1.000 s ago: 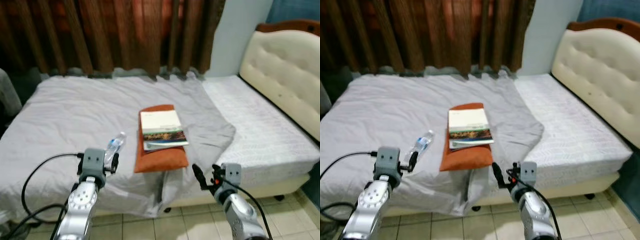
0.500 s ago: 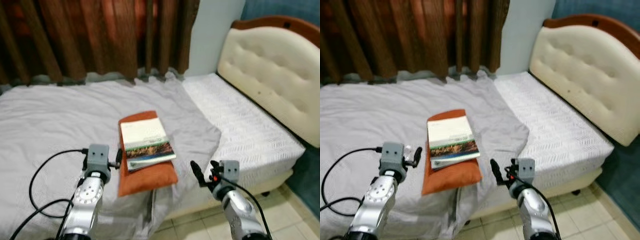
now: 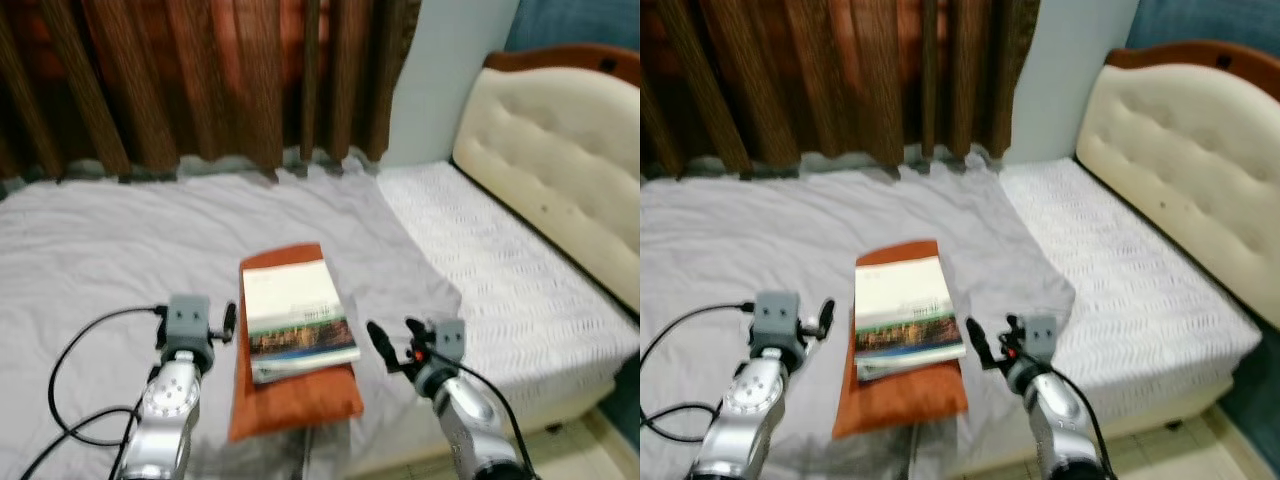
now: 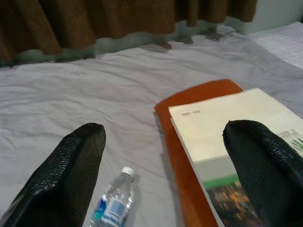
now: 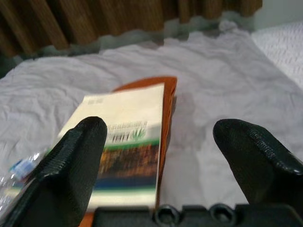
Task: Clean up the room
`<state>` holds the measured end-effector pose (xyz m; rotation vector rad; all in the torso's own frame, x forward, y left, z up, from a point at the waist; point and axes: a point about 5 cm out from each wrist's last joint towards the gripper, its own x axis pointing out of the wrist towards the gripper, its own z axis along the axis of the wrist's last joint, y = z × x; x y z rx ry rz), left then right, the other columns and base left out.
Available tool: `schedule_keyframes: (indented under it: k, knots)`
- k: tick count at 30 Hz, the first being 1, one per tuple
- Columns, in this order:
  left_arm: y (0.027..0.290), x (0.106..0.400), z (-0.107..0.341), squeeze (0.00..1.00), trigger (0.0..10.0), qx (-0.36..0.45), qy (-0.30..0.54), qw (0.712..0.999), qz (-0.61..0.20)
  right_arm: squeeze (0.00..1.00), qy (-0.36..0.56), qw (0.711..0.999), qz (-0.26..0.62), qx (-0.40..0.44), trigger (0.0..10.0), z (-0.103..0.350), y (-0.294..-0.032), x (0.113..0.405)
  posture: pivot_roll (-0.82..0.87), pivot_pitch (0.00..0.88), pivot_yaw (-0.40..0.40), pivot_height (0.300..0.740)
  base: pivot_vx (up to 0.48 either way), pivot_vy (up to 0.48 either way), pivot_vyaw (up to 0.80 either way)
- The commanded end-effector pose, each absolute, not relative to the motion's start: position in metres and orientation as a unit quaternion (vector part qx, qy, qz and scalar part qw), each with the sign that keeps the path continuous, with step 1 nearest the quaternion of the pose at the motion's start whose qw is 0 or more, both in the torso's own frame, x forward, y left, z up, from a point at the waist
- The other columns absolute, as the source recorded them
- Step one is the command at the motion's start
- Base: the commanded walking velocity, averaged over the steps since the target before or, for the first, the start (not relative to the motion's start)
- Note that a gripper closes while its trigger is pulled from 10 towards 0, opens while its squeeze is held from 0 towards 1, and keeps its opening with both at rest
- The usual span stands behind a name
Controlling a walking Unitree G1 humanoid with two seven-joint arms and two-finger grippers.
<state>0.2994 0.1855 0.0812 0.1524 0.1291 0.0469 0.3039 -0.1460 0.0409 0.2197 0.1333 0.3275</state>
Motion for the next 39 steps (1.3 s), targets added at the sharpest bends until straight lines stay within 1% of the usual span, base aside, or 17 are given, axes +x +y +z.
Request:
schedule_keyframes:
  k: [1,5,9,12,19,28,36,39]
  knots:
    - [0.198,0.299,0.086,0.00,10.0,0.087,0.062,0.994,0.039,0.00,0.064,0.974,0.181,0.117,10.0,0.042,-0.136,0.305,0.15,0.000,-0.073,0.740,0.461,0.000,0.00]
    - [0.202,0.298,0.083,0.00,10.0,0.104,0.080,0.991,0.033,0.00,0.071,0.976,0.176,0.108,10.0,0.040,-0.138,0.303,0.15,0.000,-0.072,0.740,0.449,0.000,0.00]
    - [0.202,0.297,0.080,0.00,10.0,0.124,0.093,0.987,0.044,0.00,0.070,0.977,0.169,0.111,10.0,0.039,-0.141,0.302,0.14,0.000,-0.071,0.740,0.000,0.000,0.00]
    - [0.197,0.297,0.079,0.00,10.0,0.098,0.093,0.990,0.038,0.00,0.071,0.977,0.166,0.110,10.0,0.038,-0.143,0.301,0.13,0.000,-0.071,0.740,0.000,0.000,0.00]
    - [0.180,0.296,0.080,0.00,10.0,0.089,0.082,0.993,0.008,0.00,0.071,0.977,0.165,0.113,10.0,0.038,-0.143,0.299,0.13,0.000,-0.066,0.740,0.000,0.000,0.00]
    - [0.183,0.297,0.078,0.00,10.0,0.088,0.089,0.992,0.013,0.00,0.075,0.976,0.167,0.114,10.0,0.037,-0.141,0.299,0.13,0.000,-0.062,0.740,0.000,0.000,0.00]
    - [0.185,0.294,0.075,0.00,10.0,0.094,0.097,0.991,0.014,0.00,0.089,0.974,0.177,0.114,10.0,0.032,-0.140,0.296,0.13,0.000,-0.060,0.740,0.000,0.480,-0.80]
    - [0.181,0.291,0.072,0.00,10.0,0.087,0.103,0.991,0.016,0.00,0.085,0.973,0.178,0.118,10.0,0.032,-0.142,0.295,0.13,0.000,-0.060,0.740,0.000,0.480,-0.21]
